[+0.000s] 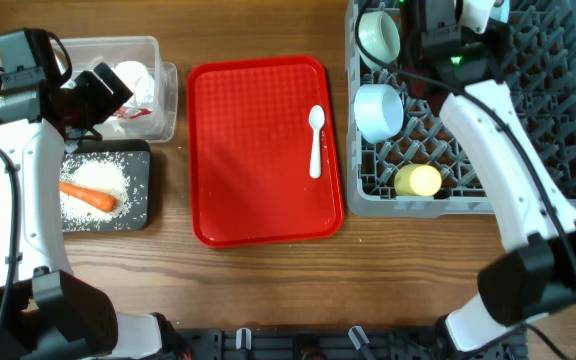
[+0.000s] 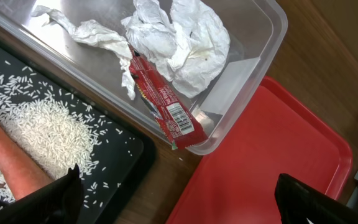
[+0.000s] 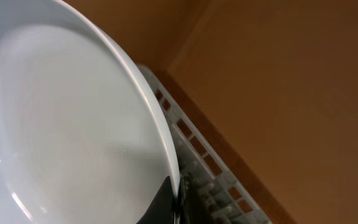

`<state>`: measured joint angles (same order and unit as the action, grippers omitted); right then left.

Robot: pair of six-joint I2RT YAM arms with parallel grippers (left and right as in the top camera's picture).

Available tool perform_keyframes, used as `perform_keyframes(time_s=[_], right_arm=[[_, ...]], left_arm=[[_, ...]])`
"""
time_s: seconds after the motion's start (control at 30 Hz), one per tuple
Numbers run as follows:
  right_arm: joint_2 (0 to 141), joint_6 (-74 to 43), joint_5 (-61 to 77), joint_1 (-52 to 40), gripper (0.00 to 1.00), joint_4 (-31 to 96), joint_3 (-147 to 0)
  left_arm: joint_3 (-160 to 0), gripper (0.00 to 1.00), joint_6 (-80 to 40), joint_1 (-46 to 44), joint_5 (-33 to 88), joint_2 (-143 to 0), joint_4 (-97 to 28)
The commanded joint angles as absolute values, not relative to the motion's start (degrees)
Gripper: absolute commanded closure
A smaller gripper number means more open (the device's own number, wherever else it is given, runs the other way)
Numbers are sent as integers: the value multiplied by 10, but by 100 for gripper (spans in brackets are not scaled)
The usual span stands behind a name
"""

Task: Sort waste into correct bins and load items into the dishwasher rack
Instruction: 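Stand the white plate upright in the rack slots and release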

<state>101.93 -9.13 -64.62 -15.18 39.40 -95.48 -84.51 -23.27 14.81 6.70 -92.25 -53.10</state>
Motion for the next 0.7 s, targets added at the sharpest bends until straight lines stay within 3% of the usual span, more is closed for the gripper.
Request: perform_keyframes(time_s=[0.0,0.3,0.4,0.43,0.5,0.67], right_arm=[[1065,-15,-640,-150,96,375,-960],[1156,15,-608,-150,96,353,-960],[1155,15,-482,-150,91,354,-960],[1155,14,-443,-150,84,357,-960],[1153,-19,-384,-150,0,366,-960],[1087,-51,-338,-150,0,387,-960]], left_arm=[[-850,0,-234,152,63,-926,-531],[-850,0,-234,152,63,-926,-531],[-850,0,-234,152,63,-926,-531],[-850,0,-234,152,63,-926,-531],[-850,0,-234,152,63,-926,-531],[-850,0,-234,152,63,-926,-531]])
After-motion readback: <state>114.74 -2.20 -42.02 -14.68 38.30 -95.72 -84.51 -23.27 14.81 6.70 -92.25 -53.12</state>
